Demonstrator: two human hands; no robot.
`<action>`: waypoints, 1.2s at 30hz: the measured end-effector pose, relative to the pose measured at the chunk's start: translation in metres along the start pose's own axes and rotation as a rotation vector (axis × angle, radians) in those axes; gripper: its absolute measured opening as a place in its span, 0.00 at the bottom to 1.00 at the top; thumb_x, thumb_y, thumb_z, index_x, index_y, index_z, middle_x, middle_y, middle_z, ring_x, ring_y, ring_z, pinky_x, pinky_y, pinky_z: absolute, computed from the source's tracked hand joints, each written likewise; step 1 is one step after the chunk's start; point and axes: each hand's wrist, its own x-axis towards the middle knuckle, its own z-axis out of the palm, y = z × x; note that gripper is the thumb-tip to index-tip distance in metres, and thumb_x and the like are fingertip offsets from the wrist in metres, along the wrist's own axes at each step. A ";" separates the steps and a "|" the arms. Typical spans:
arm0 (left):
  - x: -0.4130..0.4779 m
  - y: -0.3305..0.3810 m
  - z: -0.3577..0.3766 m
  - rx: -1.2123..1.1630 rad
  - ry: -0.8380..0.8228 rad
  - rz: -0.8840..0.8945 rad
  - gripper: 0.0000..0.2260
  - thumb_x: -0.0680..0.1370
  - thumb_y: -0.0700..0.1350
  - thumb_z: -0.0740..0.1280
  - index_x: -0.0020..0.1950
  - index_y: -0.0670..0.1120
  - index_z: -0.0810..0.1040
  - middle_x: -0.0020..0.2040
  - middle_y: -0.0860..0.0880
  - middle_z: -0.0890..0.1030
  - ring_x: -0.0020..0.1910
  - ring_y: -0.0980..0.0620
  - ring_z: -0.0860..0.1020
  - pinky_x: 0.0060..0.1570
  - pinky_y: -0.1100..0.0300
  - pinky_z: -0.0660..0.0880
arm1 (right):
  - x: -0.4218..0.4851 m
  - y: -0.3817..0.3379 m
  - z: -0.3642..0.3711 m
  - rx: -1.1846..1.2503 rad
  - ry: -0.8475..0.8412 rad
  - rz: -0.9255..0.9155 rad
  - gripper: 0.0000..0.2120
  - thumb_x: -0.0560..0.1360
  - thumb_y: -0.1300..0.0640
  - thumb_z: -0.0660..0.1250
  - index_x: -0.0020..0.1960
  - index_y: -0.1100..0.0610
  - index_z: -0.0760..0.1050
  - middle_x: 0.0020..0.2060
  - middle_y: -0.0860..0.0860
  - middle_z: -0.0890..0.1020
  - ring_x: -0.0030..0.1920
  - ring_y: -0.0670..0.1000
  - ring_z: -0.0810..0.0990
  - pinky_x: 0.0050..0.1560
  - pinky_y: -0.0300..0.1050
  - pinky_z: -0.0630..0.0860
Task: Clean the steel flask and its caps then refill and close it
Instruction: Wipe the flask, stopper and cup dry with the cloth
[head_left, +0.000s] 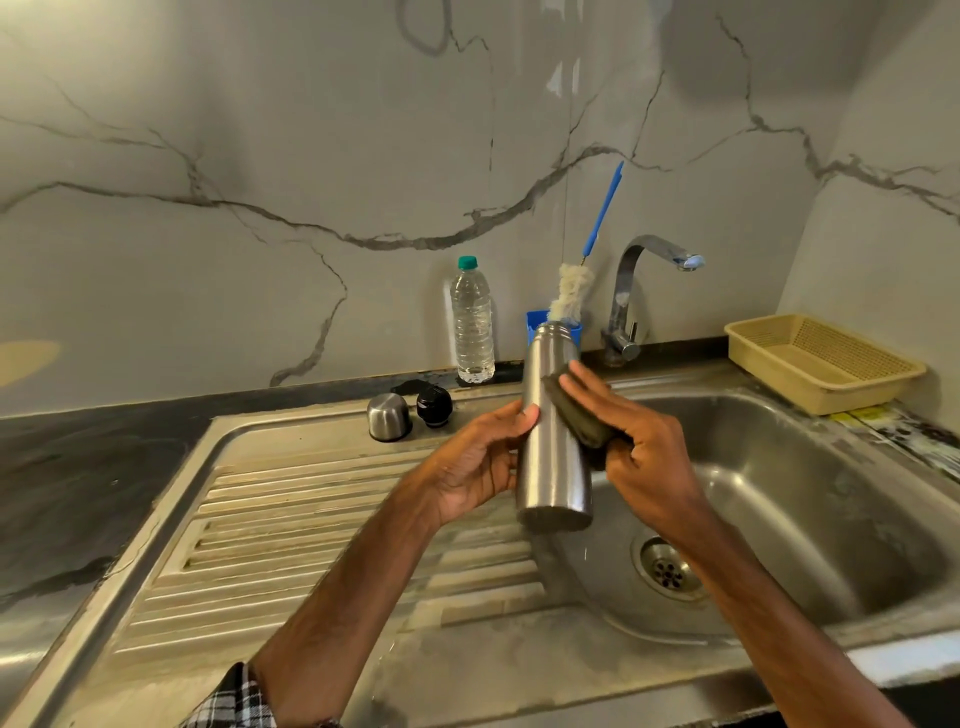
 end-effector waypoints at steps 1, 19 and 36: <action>0.000 0.001 -0.003 -0.034 0.022 0.009 0.27 0.73 0.49 0.76 0.70 0.41 0.77 0.65 0.38 0.78 0.63 0.41 0.78 0.64 0.47 0.78 | 0.000 -0.001 0.002 0.003 -0.026 -0.034 0.40 0.69 0.81 0.60 0.73 0.50 0.70 0.74 0.39 0.68 0.74 0.39 0.66 0.72 0.43 0.68; 0.002 0.008 -0.008 -0.186 0.258 0.059 0.26 0.77 0.47 0.72 0.71 0.36 0.74 0.62 0.36 0.80 0.54 0.42 0.83 0.58 0.47 0.80 | 0.003 -0.010 0.016 0.074 -0.043 -0.078 0.38 0.68 0.82 0.63 0.71 0.53 0.73 0.70 0.46 0.74 0.72 0.45 0.72 0.72 0.51 0.70; 0.003 0.015 -0.013 -0.217 0.389 0.156 0.29 0.74 0.48 0.73 0.71 0.36 0.72 0.59 0.37 0.82 0.52 0.44 0.84 0.47 0.50 0.84 | -0.004 -0.014 0.015 -0.045 -0.076 -0.173 0.35 0.72 0.77 0.66 0.74 0.54 0.69 0.73 0.47 0.71 0.72 0.41 0.69 0.72 0.41 0.68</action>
